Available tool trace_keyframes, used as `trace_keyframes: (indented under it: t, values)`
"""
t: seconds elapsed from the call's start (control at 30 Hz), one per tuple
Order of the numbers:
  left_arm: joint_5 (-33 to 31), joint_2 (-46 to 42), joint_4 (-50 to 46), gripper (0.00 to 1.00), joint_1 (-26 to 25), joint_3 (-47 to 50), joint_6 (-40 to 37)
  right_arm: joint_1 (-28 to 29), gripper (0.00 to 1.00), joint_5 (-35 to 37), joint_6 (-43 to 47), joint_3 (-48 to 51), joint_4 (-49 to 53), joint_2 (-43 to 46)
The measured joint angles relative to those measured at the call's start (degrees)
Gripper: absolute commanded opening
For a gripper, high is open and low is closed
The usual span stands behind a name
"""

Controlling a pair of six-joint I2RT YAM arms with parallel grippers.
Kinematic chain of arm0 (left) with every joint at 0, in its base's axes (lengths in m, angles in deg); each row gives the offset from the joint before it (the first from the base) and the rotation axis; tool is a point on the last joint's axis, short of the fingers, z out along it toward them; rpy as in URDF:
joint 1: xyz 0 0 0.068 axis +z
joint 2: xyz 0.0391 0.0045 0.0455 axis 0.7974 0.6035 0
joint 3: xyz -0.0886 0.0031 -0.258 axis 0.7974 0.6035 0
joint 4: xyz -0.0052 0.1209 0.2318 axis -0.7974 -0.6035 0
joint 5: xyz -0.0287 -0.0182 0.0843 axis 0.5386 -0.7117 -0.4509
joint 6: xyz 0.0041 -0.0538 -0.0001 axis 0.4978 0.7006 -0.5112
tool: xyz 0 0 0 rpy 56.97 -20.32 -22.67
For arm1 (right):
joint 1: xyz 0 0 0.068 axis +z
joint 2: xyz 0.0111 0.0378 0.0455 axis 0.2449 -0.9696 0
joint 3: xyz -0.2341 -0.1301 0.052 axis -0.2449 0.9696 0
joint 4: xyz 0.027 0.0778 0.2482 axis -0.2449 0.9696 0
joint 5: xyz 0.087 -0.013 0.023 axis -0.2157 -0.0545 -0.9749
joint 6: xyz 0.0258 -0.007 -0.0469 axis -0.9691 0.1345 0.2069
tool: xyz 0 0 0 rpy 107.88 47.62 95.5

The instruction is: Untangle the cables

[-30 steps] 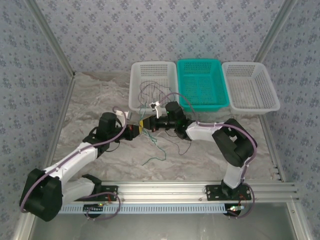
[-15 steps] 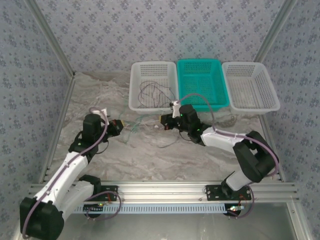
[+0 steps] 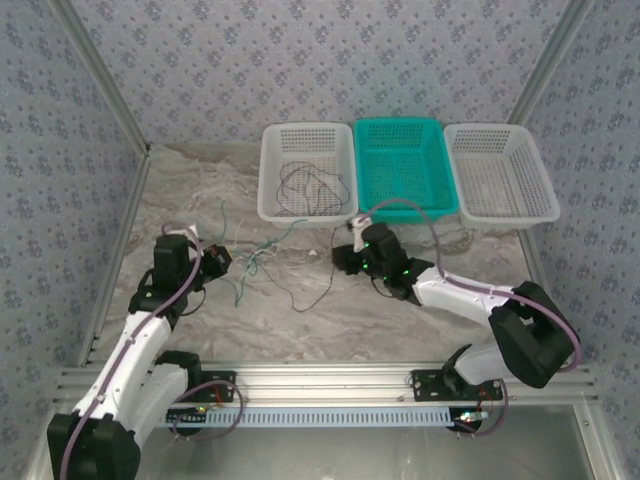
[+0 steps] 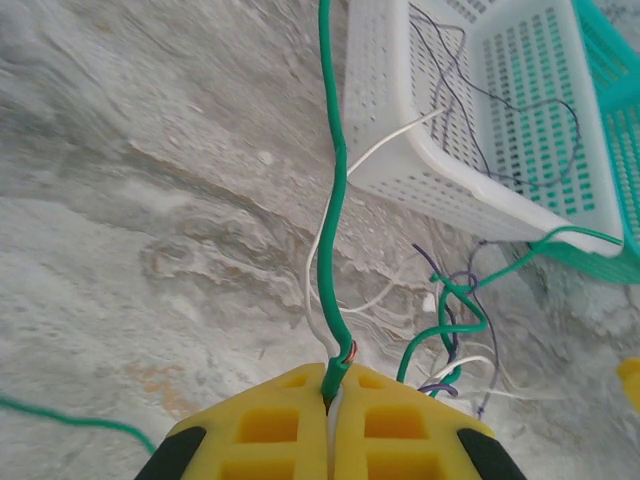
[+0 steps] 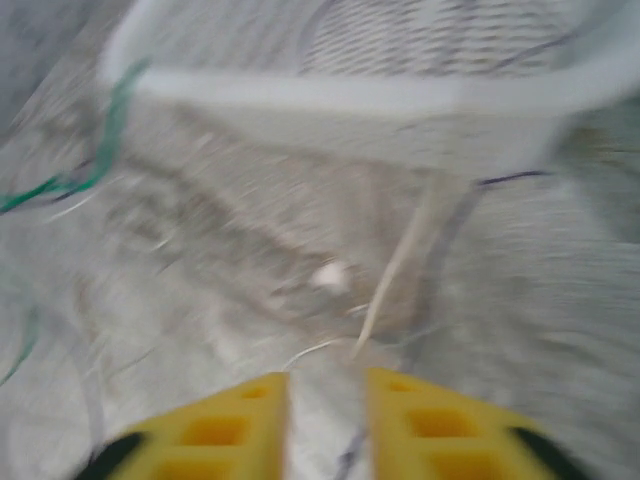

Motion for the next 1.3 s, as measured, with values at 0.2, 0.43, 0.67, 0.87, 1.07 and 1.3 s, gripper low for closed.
trace_keyframes:
  t: [0.2,0.43,0.67,0.87,1.07,1.3]
  values:
    - [6.3,2.8,4.7,0.00,-1.5,2.4,0.1,4.4,0.44,-4.1,0.6,-0.9,-4.9,-1.1]
    - [9.0,4.3,8.2,0.00,-4.0,2.5,0.0,8.2,0.26,-14.0,-1.2,-6.0,-8.9,-9.4]
    - [9.1,5.2,9.1,0.00,-4.9,2.5,0.0,7.4,0.30,-17.6,2.2,-7.1,-13.3,-15.1]
    - [9.1,5.3,9.1,0.00,-5.3,2.5,0.0,6.2,0.30,-22.2,6.0,-7.8,-15.2,-19.1]
    - [9.1,6.4,9.3,0.00,-5.6,2.5,0.0,6.2,0.25,-25.9,8.2,-9.1,-17.6,-21.3]
    - [8.8,6.8,9.5,0.00,-5.6,2.5,0.0,6.2,0.16,-27.2,9.2,-10.0,-18.6,-23.1]
